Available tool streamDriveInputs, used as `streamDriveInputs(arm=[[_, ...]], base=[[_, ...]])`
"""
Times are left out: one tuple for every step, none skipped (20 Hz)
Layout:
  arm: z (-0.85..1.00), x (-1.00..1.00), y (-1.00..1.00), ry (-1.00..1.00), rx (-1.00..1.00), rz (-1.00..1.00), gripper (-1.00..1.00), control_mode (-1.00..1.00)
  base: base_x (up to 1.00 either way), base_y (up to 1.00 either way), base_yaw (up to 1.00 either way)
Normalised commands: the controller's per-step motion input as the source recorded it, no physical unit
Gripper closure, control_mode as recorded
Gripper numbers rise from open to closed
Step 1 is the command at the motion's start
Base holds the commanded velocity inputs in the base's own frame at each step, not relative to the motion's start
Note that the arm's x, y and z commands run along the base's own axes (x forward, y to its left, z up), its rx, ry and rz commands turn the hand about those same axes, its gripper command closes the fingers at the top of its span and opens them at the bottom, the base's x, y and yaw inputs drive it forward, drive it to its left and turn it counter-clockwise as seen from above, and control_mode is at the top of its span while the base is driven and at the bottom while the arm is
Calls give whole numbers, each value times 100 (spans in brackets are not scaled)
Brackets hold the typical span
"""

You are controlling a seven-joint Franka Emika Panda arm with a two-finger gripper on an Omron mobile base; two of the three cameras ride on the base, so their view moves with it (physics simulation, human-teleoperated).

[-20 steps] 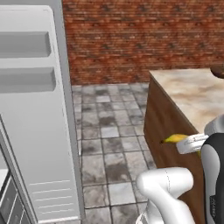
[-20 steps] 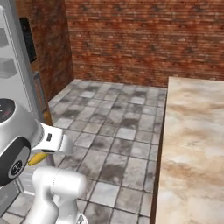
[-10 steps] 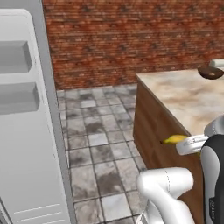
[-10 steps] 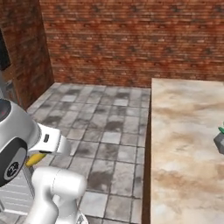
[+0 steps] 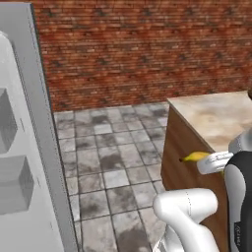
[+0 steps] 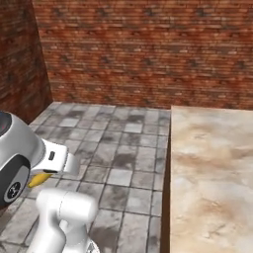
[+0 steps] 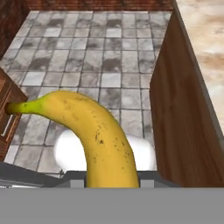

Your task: Retrieve the tangerine and banana from the fridge and place them into the bowl on the dining table.

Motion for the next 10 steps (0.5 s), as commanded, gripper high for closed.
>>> streamDriveInputs(arm=[[0, 0, 0, 0, 0, 0, 100, 100], [0, 0, 0, 0, 0, 0, 100, 100], [0, 0, 0, 0, 0, 0, 100, 100], [0, 0, 0, 0, 0, 0, 100, 100], [0, 0, 0, 0, 0, 0, 100, 100], [0, 0, 0, 0, 0, 0, 100, 100], [0, 0, 0, 0, 0, 0, 100, 100], [0, 0, 0, 0, 0, 0, 100, 100], [0, 0, 0, 0, 0, 0, 100, 100], [0, 0, 0, 0, 0, 0, 100, 100]], base=[[100, -26, 14], [100, -34, 15], [100, -39, 15], [100, -41, 16], [100, -42, 16], [100, -42, 15], [100, -43, 14], [100, -44, 13], [100, -51, 13], [100, -53, 10]])
